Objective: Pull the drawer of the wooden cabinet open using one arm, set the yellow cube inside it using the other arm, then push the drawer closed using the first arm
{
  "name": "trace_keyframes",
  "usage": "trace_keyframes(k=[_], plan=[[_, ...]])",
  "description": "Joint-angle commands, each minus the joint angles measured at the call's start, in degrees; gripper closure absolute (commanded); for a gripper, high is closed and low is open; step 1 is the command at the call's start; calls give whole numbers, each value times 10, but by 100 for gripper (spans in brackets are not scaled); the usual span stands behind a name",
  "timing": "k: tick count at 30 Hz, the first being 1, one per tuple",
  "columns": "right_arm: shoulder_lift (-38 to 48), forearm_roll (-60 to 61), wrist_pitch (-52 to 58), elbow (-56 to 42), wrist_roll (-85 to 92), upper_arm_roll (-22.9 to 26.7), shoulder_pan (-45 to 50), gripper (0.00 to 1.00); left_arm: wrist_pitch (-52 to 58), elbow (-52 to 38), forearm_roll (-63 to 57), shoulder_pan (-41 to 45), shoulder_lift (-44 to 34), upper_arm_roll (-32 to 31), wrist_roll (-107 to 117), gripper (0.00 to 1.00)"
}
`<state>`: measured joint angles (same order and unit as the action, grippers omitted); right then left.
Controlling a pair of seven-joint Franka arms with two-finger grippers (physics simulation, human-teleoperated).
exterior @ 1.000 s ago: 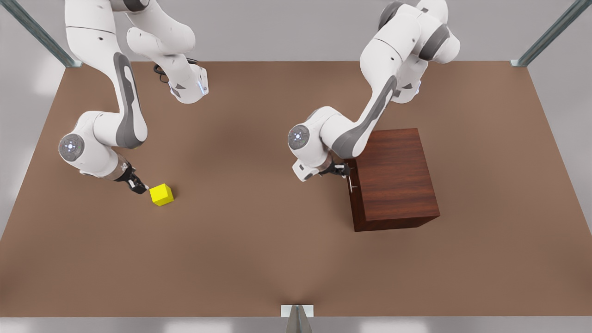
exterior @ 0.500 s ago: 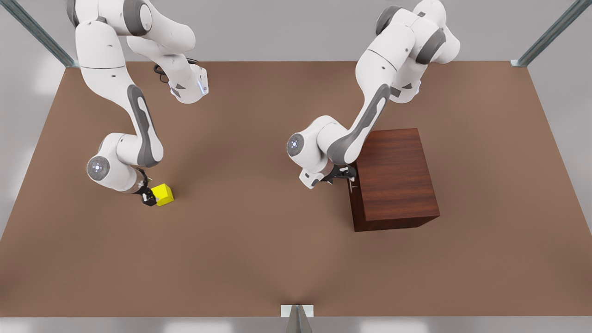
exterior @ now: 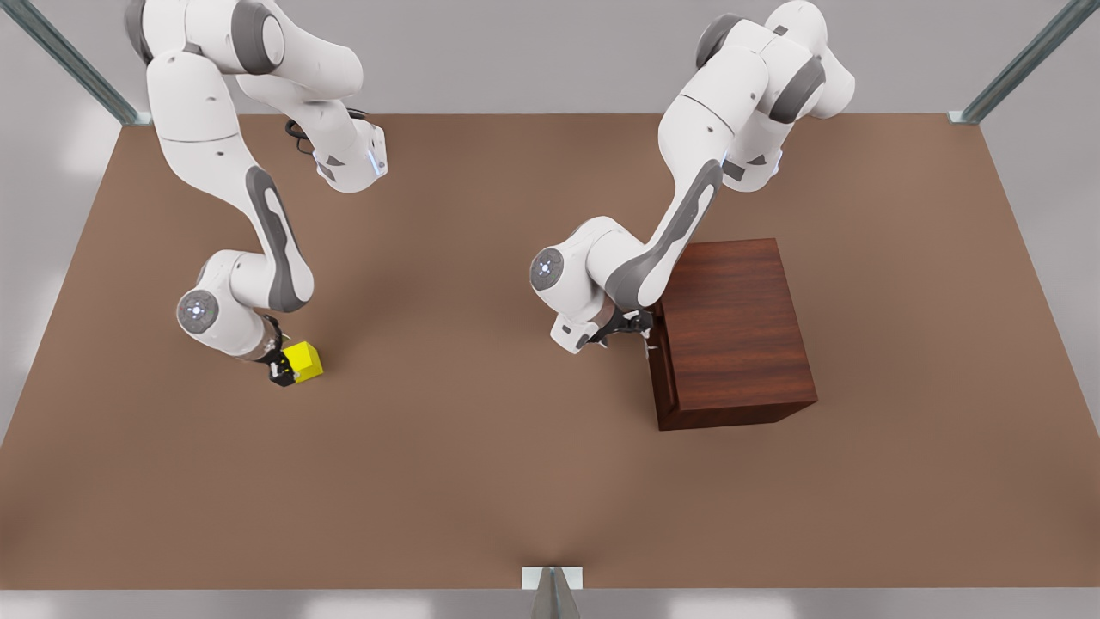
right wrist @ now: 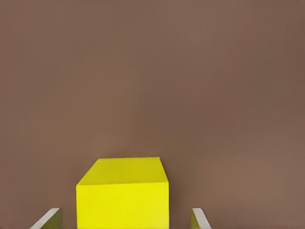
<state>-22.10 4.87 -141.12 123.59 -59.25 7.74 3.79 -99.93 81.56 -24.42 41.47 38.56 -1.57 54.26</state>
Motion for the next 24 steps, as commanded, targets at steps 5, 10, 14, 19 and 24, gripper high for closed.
trace_keyframes(k=[5,10,14,19,24], plan=[[-15,-3,-13,1,-32,-1,0,0,-13,-9,15,0,6,-1,42,0],[-29,-5,-32,2,-33,-5,0,0,-29,-15,26,1,8,-4,44,0],[-28,-6,-34,1,-32,-11,-3,0,-30,-25,27,1,12,-6,47,0],[-29,-15,-40,1,-34,-20,-20,8,-36,-31,28,5,13,-7,48,0],[-29,-15,-40,1,-36,-23,-20,22,-53,-34,44,5,15,-11,51,0]])
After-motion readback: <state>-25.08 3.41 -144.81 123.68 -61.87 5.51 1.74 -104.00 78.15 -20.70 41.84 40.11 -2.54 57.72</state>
